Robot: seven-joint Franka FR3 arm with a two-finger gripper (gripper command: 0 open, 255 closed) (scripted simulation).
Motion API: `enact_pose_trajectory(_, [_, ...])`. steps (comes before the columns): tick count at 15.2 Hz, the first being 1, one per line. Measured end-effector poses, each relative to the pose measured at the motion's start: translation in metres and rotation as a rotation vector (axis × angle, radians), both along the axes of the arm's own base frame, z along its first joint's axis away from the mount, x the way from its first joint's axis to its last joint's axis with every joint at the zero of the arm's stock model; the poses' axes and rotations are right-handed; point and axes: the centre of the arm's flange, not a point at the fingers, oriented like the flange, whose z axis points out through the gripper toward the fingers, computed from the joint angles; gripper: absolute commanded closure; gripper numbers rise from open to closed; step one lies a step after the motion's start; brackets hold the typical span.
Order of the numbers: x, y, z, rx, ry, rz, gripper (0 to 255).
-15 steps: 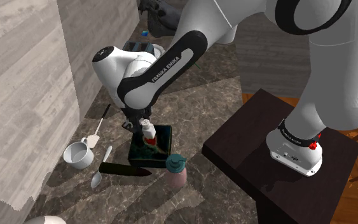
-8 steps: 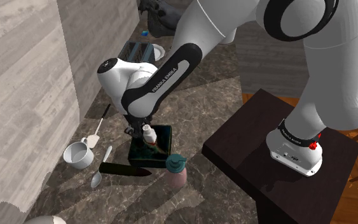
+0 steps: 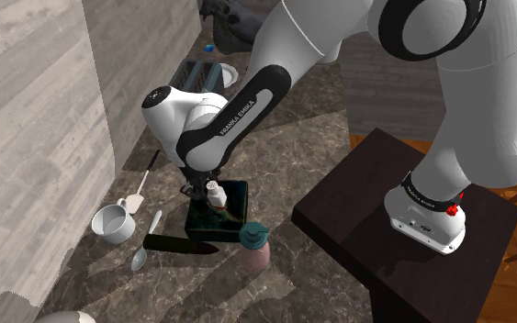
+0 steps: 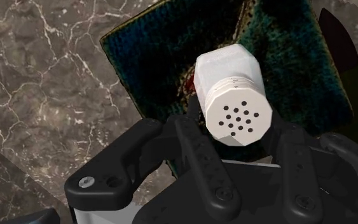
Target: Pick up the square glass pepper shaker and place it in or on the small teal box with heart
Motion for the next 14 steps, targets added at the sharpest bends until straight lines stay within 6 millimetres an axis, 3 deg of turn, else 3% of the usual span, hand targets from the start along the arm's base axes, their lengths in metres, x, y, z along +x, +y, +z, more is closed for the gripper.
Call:
enact_pose_trajectory(6, [0.000,0.000,0.000,0.000,0.000,0.000,0])
enact_pose_trajectory(11, [0.007,0.004,0.045,0.001,-0.001,0.000,0])
enact_pose_trajectory(14, [0.008,0.004,0.049,0.000,0.000,0.000,0])
